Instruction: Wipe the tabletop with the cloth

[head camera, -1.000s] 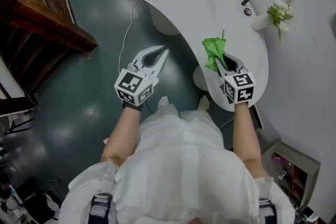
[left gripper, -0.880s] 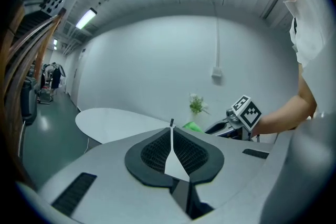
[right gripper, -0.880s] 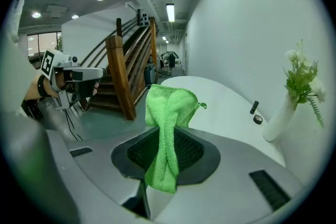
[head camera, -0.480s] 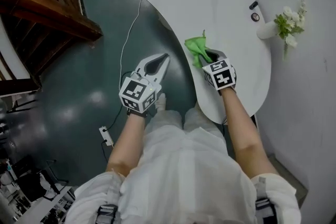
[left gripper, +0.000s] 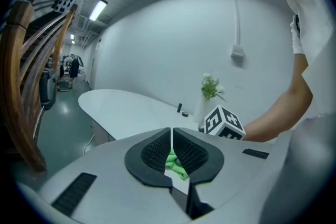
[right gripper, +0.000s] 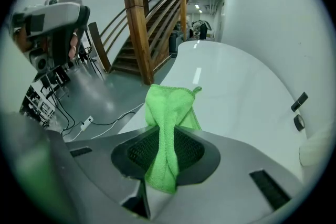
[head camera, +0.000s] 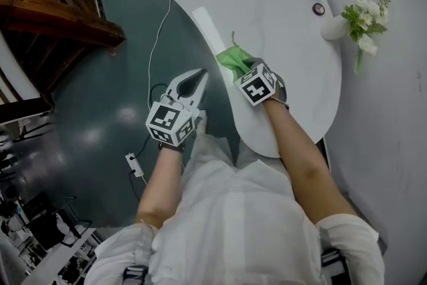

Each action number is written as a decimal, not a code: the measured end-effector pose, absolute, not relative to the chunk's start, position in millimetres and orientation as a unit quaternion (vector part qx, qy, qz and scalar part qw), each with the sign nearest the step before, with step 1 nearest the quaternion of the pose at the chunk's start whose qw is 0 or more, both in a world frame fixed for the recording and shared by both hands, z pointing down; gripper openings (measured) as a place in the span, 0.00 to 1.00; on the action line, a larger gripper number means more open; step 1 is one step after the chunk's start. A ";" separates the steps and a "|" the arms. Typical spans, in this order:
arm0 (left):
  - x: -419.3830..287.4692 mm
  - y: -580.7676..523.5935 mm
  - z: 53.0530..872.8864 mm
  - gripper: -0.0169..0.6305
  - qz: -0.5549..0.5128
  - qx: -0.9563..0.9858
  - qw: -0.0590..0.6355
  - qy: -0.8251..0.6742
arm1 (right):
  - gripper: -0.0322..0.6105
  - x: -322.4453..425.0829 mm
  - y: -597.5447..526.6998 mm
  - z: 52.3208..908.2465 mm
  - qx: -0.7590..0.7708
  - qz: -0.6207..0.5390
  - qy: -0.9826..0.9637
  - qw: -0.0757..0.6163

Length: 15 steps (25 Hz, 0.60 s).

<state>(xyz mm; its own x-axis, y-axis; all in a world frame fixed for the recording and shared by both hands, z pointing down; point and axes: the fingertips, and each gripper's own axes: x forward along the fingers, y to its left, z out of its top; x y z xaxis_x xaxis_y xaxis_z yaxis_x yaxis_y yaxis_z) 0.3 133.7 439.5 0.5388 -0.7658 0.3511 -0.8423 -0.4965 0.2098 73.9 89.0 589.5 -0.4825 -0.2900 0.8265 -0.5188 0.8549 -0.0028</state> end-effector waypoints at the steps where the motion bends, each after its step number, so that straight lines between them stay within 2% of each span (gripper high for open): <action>1: 6.1 131.6 439.8 0.07 0.108 0.860 0.180 -0.465 | 0.16 79.7 87.6 592.8 0.239 0.128 -0.850 0.452; 7: 35.6 121.1 441.1 0.07 0.109 0.866 0.181 -0.452 | 0.16 130.3 66.4 593.5 0.275 0.140 -0.841 0.445; 15: 67.6 114.4 443.5 0.07 0.110 0.874 0.182 -0.438 | 0.16 237.4 37.4 596.3 0.359 0.174 -0.807 0.436</action>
<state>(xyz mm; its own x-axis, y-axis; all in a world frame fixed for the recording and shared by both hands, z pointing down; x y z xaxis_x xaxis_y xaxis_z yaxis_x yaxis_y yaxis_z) 67.6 114.4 443.5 0.5922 -0.7250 0.3517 -0.8051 -0.5506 0.2206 237.4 37.4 596.3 -0.3620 -0.4280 0.8281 -0.7312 0.6814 0.0326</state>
